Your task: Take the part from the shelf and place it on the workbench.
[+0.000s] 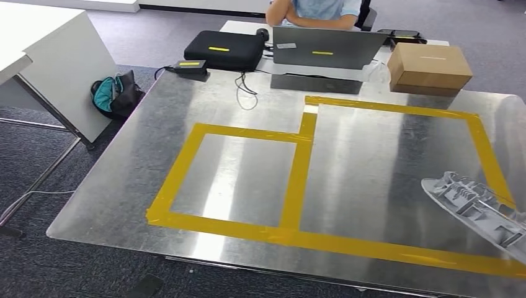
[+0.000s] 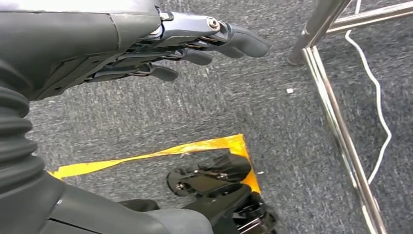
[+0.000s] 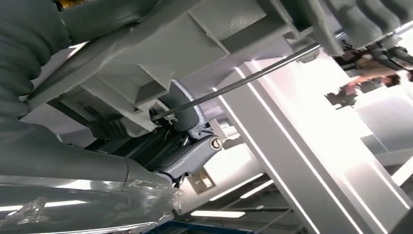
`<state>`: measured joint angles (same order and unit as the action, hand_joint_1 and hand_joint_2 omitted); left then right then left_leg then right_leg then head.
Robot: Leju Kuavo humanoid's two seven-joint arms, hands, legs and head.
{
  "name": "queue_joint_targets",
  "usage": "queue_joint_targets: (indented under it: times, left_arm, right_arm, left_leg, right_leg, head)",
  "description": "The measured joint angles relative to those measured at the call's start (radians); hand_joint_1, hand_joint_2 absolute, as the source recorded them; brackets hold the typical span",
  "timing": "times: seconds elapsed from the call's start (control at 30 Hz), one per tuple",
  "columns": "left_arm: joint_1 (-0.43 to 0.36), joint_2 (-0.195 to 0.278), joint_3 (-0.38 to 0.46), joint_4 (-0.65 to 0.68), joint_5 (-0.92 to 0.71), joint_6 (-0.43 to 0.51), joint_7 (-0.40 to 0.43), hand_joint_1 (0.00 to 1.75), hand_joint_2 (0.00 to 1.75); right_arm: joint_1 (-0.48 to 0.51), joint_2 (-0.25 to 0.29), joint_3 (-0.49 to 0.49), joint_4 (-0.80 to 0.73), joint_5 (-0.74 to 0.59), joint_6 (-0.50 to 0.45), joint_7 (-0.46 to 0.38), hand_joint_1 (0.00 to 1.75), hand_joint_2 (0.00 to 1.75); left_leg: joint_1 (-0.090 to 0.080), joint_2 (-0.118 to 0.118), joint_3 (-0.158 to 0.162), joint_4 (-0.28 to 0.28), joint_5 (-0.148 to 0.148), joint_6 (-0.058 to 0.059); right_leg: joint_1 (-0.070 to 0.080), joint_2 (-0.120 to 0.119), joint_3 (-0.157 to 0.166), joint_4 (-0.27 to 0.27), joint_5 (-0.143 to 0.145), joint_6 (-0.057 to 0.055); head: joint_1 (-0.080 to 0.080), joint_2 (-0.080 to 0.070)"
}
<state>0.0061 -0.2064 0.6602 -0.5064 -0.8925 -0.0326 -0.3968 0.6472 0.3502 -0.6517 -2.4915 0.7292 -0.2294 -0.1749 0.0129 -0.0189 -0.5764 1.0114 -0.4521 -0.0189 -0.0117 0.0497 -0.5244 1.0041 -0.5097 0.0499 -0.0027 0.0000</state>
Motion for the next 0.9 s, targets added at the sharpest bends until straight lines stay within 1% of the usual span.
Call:
queue_joint_targets:
  times: [0.13, 0.23, 0.3, 0.37, 0.4, 0.47, 0.57, 0.63, 0.73, 0.83, 0.9]
  left_arm:
    - [-0.007, 0.000, 0.008, 0.008, -0.021, 0.019, 0.003, 0.00, 1.75]
    - [-0.008, 0.001, 0.009, 0.011, -0.033, 0.006, 0.000, 0.00, 1.75]
    - [-0.016, 0.015, 0.008, 0.027, -0.033, -0.009, -0.028, 0.00, 1.75]
    - [-0.030, 0.033, 0.007, 0.053, -0.029, -0.015, -0.051, 0.00, 1.75]
    - [-0.037, 0.041, 0.007, 0.064, -0.027, -0.015, -0.055, 0.00, 1.75]
    - [-0.047, 0.054, 0.005, 0.082, -0.027, -0.015, -0.056, 0.00, 1.75]
    - [-0.060, 0.066, -0.001, 0.104, -0.027, -0.013, -0.056, 0.00, 1.75]
    - [-0.067, 0.071, -0.008, 0.117, -0.027, -0.011, -0.055, 0.00, 1.75]
    - [-0.075, 0.078, -0.019, 0.129, -0.027, -0.009, -0.050, 0.00, 1.75]
    - [-0.083, 0.083, -0.028, 0.142, -0.027, -0.005, -0.046, 0.00, 1.75]
    - [-0.087, 0.087, -0.038, 0.152, -0.026, -0.002, -0.044, 0.00, 1.75]
  right_arm:
    - [-0.073, 0.000, -0.152, 0.004, -0.027, 0.140, 0.001, 1.75, 1.75]
    - [-0.148, 0.000, -0.282, 0.010, -0.022, 0.284, -0.019, 1.75, 1.75]
    - [-0.227, 0.000, -0.389, 0.016, 0.006, 0.420, -0.071, 1.75, 1.75]
    - [-0.317, 0.000, -0.498, 0.023, 0.063, 0.547, -0.138, 1.75, 1.75]
    - [-0.358, 0.000, -0.546, 0.027, 0.099, 0.592, -0.167, 1.75, 1.75]
    - [-0.428, -0.002, -0.620, 0.036, 0.184, 0.648, -0.211, 1.75, 1.75]
    - [-0.500, -0.017, -0.679, 0.058, 0.308, 0.680, -0.244, 1.75, 1.75]
    - [-0.523, -0.032, -0.690, 0.074, 0.374, 0.683, -0.252, 1.75, 1.75]
    - [-0.537, -0.048, -0.687, 0.091, 0.434, 0.676, -0.247, 1.75, 1.75]
    - [-0.526, -0.062, -0.643, 0.113, 0.487, 0.624, -0.210, 1.75, 1.75]
    - [-0.494, -0.080, -0.570, 0.137, 0.514, 0.554, -0.136, 1.75, 1.75]
  left_leg:
    - [0.001, 0.000, 0.002, -0.001, 0.000, 0.000]
    - [0.001, 0.000, 0.002, -0.001, 0.001, 0.000]
    - [0.001, 0.000, 0.003, -0.001, 0.001, 0.000]
    - [0.001, 0.000, 0.003, -0.001, 0.001, 0.000]
    - [0.001, 0.000, 0.004, -0.001, 0.001, 0.000]
    - [0.001, 0.000, 0.004, -0.001, 0.001, 0.000]
    - [0.001, 0.000, 0.004, -0.001, 0.001, 0.000]
    - [0.001, 0.000, 0.004, -0.001, 0.001, 0.000]
    - [0.001, 0.000, 0.004, -0.001, 0.001, 0.000]
    - [0.001, 0.000, 0.004, -0.001, 0.001, 0.000]
    - [0.001, 0.000, 0.004, -0.001, 0.002, 0.000]
  right_leg:
    - [0.000, 0.000, 0.001, 0.001, 0.000, 0.000]
    - [0.000, 0.000, 0.001, 0.001, 0.000, 0.000]
    - [0.000, 0.001, 0.001, 0.002, 0.000, 0.000]
    - [0.000, 0.001, 0.002, 0.002, 0.000, 0.000]
    - [0.000, 0.000, 0.002, 0.002, 0.000, 0.000]
    - [0.000, 0.000, 0.003, 0.002, 0.000, 0.000]
    - [0.000, 0.000, 0.003, 0.002, 0.000, 0.000]
    - [0.000, 0.000, 0.004, 0.002, 0.000, 0.000]
    - [0.000, 0.000, 0.006, 0.002, 0.000, 0.000]
    - [0.000, 0.000, 0.012, 0.002, 0.000, 0.000]
    - [0.001, 0.000, 0.015, 0.002, 0.000, 0.000]
  head:
    - [0.000, 0.000]
    - [0.000, 0.000]
    - [0.000, 0.000]
    - [0.000, 0.000]
    - [0.000, 0.000]
    - [0.000, 0.000]
    - [0.000, 0.000]
    - [0.000, 0.000]
    - [0.000, 0.000]
    - [0.000, 0.000]
    - [0.000, 0.000]
